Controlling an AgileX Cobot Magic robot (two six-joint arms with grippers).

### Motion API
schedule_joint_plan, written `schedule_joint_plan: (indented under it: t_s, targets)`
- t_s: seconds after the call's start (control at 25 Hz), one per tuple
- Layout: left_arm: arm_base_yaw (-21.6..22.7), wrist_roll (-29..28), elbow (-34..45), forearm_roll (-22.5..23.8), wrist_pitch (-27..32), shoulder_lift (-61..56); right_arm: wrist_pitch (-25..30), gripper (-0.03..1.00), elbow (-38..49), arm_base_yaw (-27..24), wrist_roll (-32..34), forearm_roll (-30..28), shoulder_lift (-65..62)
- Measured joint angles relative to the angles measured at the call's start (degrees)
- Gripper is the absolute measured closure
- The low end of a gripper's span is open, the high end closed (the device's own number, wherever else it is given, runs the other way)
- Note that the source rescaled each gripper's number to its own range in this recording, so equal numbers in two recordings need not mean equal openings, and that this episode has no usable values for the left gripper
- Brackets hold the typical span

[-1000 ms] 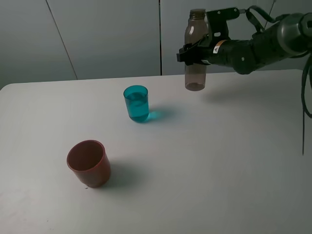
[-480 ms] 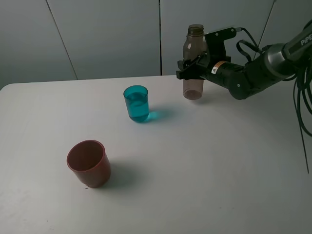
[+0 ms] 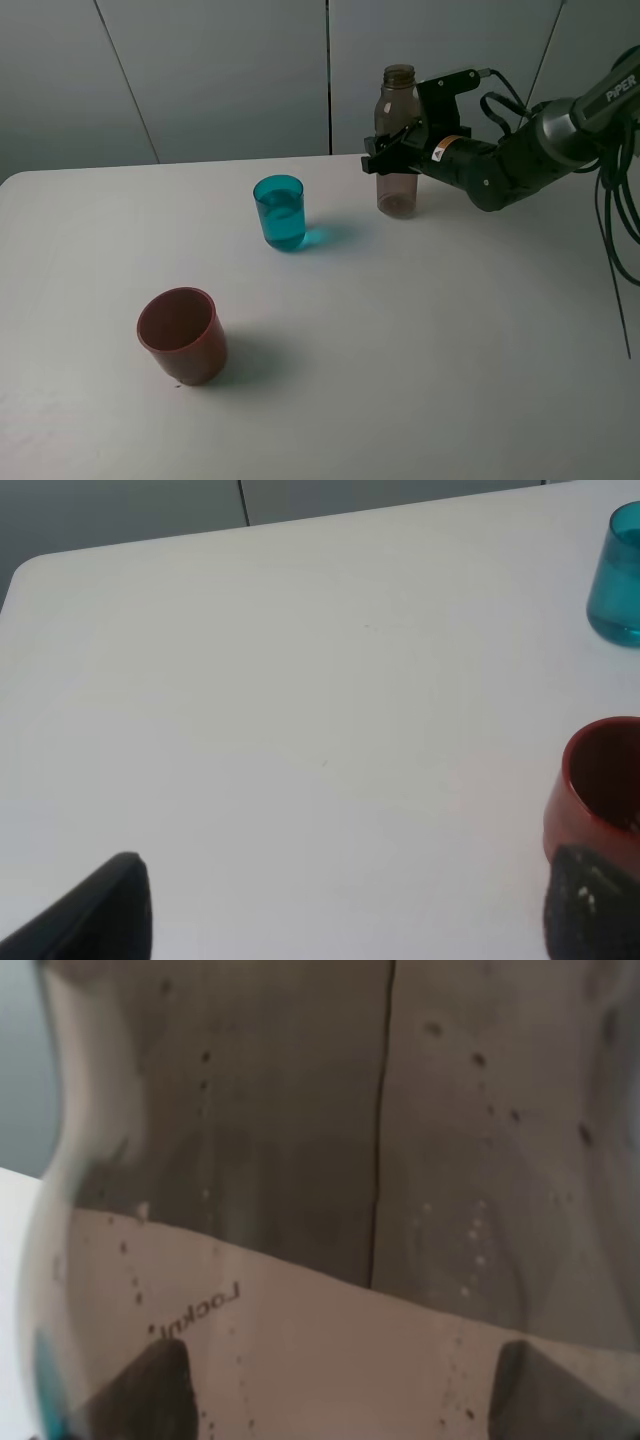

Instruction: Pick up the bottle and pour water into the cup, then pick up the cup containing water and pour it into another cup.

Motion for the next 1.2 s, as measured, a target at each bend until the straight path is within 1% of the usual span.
schedule_joint_plan:
  t_s: [0.24,0.28,0.36,0.4,0.44,0.52,0.96,1.04,1.12,1.16,1.2]
  targets:
    - [0.00,0.00,0.00,0.00,0.00,0.00,0.00,0.96,0.00,0.00,0.94,0.30,0.00]
    - [0.00,0.00,0.00,0.00,0.00,0.00,0.00,0.85,0.00,0.00,1.06,0.58,0.00]
    - [0.00,0.00,0.00,0.00,0.00,0.00,-0.12,0.35,0.00,0.00,1.15,1.36,-0.12]
    - [0.00,0.00,0.00,0.00,0.00,0.00,-0.12,0.13,0.00,0.00,1.08,1.40,-0.25]
    - [0.00,0.00,0.00,0.00,0.00,0.00,-0.12,0.03,0.00,0.00,1.08,1.55,-0.66]
    - [0.00,0.00,0.00,0.00,0.00,0.00,0.00,-0.02,0.00,0.00,1.20,1.64,-1.79]
    - [0.00,0.00,0.00,0.00,0.00,0.00,2.49,-0.03,0.00,0.00,0.99,1.64,-14.34]
    - [0.00,0.00,0.00,0.00,0.00,0.00,4.88,-0.03,0.00,0.00,0.85,1.64,-17.23]
    - [0.00,0.00,0.00,0.00,0.00,0.00,8.63,-0.03,0.00,0.00,0.85,1.23,-20.39]
    - [0.00,0.00,0.00,0.00,0.00,0.00,10.85,-0.03,0.00,0.00,1.00,0.10,-21.65]
    - [0.00,0.00,0.00,0.00,0.00,0.00,12.56,-0.03,0.00,0.00,1.75,-2.42,-22.98]
